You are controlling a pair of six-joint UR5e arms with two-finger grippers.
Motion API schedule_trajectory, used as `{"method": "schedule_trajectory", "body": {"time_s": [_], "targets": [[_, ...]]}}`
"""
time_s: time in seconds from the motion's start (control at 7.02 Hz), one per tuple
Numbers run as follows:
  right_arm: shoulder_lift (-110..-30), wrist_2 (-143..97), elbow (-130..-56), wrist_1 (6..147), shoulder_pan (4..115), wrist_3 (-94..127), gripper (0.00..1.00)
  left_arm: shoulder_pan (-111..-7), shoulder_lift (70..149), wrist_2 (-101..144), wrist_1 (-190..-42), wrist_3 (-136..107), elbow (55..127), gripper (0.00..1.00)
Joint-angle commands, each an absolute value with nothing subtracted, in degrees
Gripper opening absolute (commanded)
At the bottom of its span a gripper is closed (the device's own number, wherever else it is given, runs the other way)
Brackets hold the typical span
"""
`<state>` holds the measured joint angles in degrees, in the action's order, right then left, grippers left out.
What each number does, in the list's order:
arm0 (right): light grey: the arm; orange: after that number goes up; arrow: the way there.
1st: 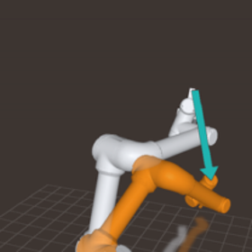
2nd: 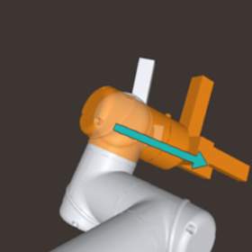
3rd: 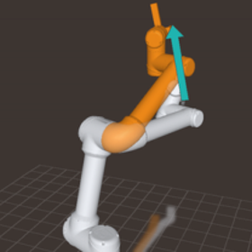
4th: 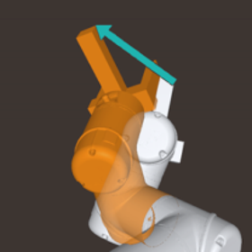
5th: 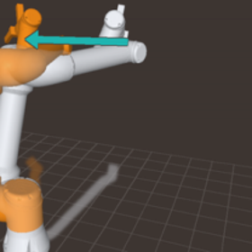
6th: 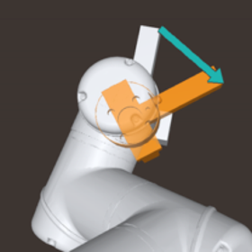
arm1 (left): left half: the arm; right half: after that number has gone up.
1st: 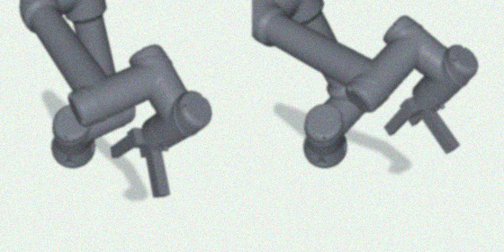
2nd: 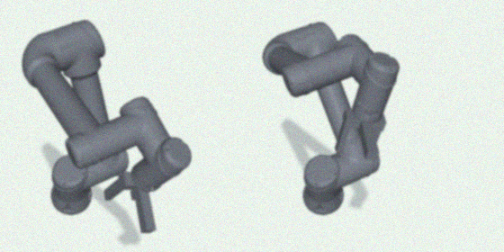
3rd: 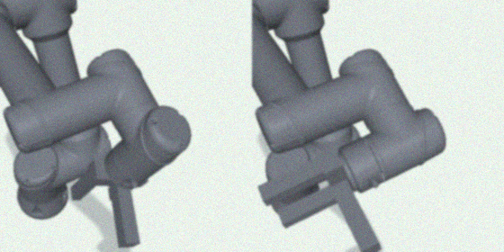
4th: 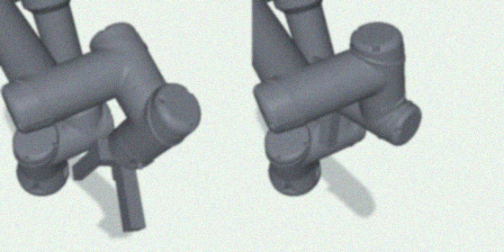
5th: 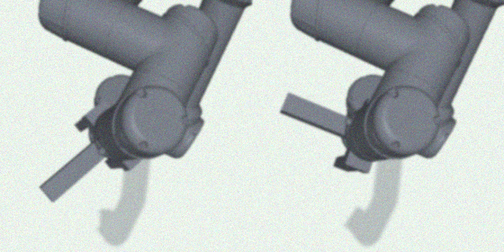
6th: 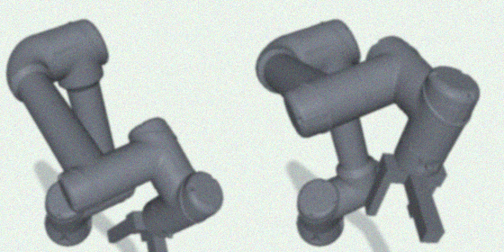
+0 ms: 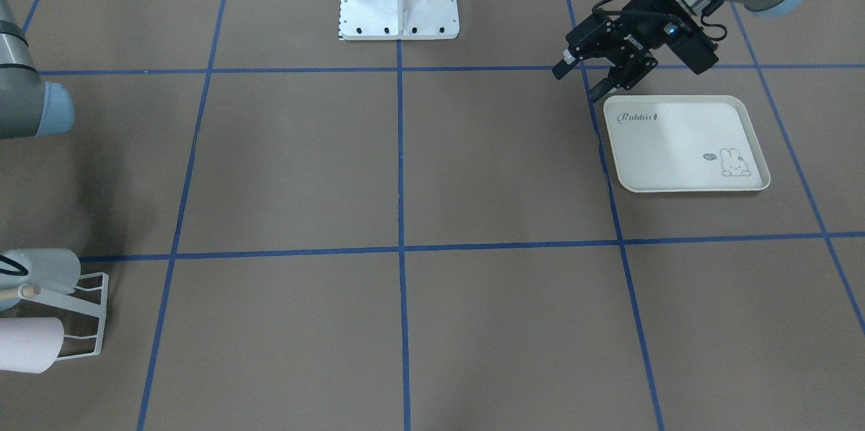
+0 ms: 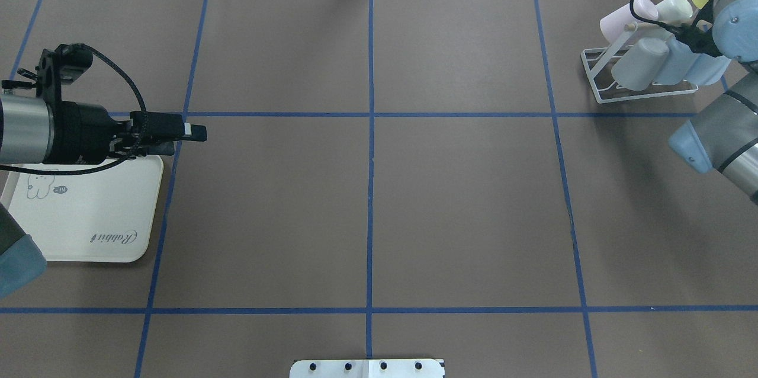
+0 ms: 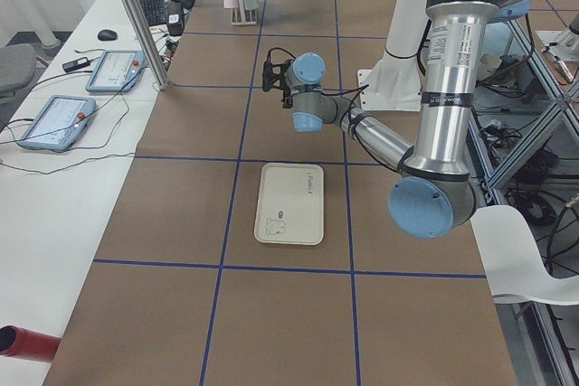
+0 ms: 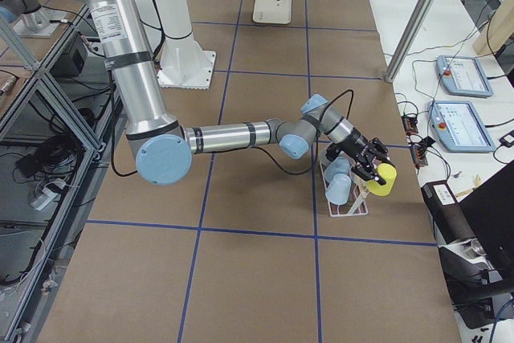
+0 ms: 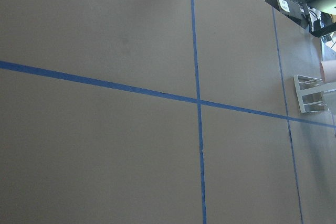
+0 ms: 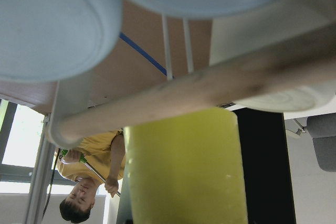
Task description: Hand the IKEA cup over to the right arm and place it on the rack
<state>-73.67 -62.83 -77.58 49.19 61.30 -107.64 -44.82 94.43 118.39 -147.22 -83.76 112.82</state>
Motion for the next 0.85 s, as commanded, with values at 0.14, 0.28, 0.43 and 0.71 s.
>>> {"method": "schedule_trajectory", "body": {"time_s": [0.14,0.28,0.43,0.71], "targets": [[-73.8,-62.7,-77.5,49.1,61.2,-108.1,0.0,-44.7,94.5,118.4,-147.2,-83.8,112.8,1.0],[-74.0,-62.6,-77.5,49.1,61.2,-108.2,0.0,-44.8,94.5,118.4,-147.2,-83.8,112.8,1.0],[-74.1,-61.6,-77.5,49.1,60.7,-108.3,0.0,-44.7,94.5,118.4,-147.2,-83.8,112.8,1.0],[-73.7,-59.9,-76.7,49.1,59.9,-108.3,0.0,-44.8,94.5,118.4,-147.2,-83.8,112.8,1.0]]}}
